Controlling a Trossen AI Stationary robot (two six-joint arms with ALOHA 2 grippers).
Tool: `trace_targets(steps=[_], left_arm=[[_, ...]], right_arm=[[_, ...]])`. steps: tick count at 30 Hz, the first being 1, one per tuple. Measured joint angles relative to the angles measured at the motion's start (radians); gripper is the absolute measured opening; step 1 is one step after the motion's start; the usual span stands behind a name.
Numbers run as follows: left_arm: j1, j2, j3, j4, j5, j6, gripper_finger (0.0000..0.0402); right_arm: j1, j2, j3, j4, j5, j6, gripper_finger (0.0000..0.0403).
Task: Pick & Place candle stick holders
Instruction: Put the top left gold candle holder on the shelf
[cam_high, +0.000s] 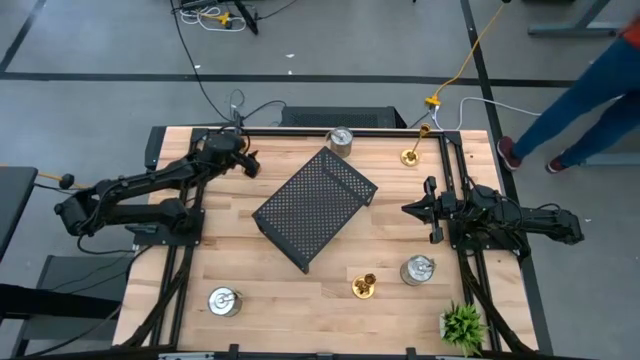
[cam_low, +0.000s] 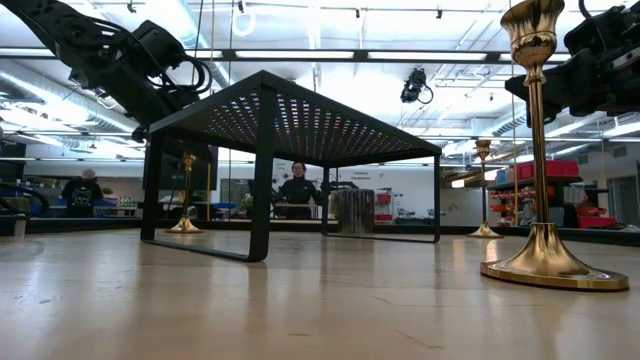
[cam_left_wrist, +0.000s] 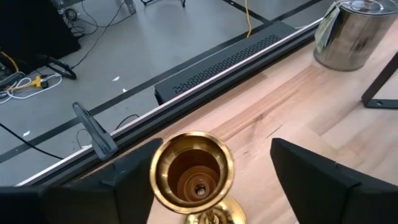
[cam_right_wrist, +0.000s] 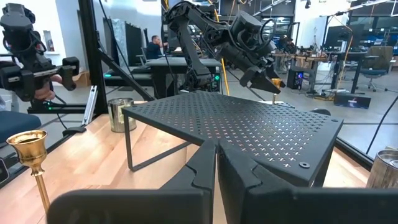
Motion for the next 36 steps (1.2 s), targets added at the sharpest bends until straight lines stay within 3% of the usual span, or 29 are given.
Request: trace_targets(steps=[24,36], left_arm=[[0.000,0.000,0.000,0.048,0.000,0.002,0.0157],[0.000,0.000,0.000,0.047,0.000,0.003,0.0170]], right_arm=[[0.000,0.000,0.000,0.000,0.000,0.000,0.0023],[0.000,0.000,0.000,0.000,0.000,0.000,0.0023]])
